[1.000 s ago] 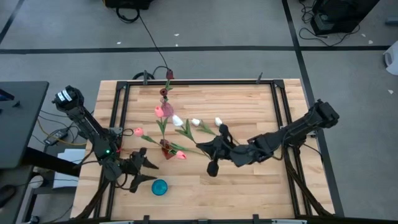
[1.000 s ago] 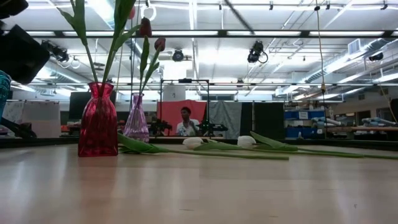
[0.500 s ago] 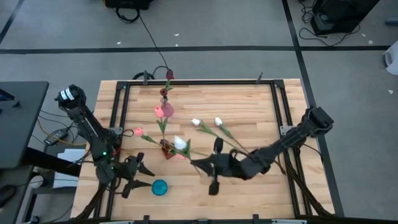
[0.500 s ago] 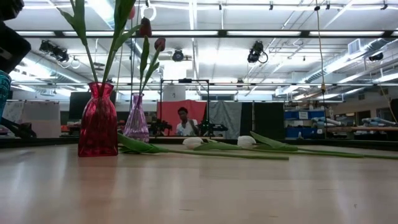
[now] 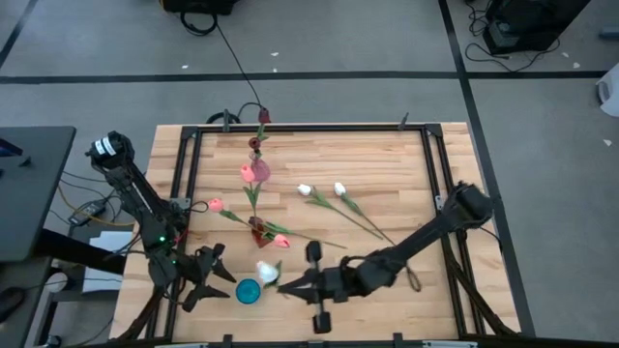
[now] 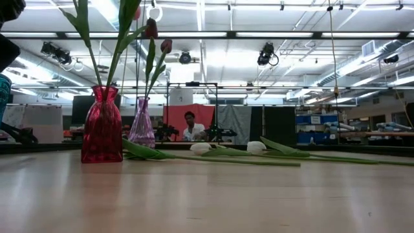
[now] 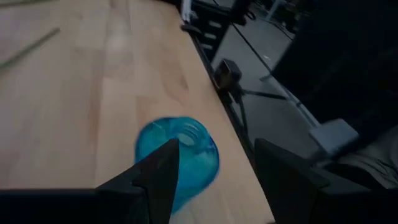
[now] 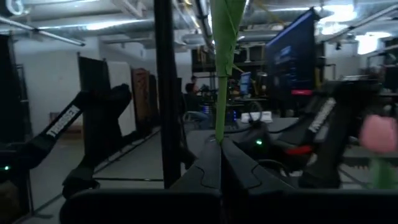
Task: Sort flowers into vase by color
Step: Put the left white flower into the blue vase
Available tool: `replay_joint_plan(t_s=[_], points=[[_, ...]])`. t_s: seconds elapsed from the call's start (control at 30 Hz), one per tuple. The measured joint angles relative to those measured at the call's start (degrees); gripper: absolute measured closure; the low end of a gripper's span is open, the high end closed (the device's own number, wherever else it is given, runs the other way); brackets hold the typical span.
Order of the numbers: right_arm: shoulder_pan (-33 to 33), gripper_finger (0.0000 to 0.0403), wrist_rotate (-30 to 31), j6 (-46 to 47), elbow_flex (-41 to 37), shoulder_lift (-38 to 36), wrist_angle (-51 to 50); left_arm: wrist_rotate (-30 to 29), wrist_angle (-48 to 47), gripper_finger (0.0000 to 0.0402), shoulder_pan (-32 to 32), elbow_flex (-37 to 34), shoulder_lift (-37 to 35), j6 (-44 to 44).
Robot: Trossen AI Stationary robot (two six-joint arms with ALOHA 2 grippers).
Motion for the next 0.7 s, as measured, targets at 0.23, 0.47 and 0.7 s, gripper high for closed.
replay_joint_plan(t_s=[0.23, 0.47, 0.7], points=[[-2.2, 0.0398, -2.7, -4.8, 13.3, 13.0, -0.3, -0.7, -1.9, 0.0188, 0.0, 0.0, 0.7, -4.3], [-1.8, 0.0398, 0.2, -10.2, 25.2, 23.7, -1.5, -2.4, -3.7, 0.0188, -1.6, 3.4, 5.2, -4.8], [-2.3, 0.0398, 0.9, -11.9, 33.4, 30.4, -1.4, -7.5, -10.3, 0.0188, -3.8, 8.9, 10.8, -5.1]])
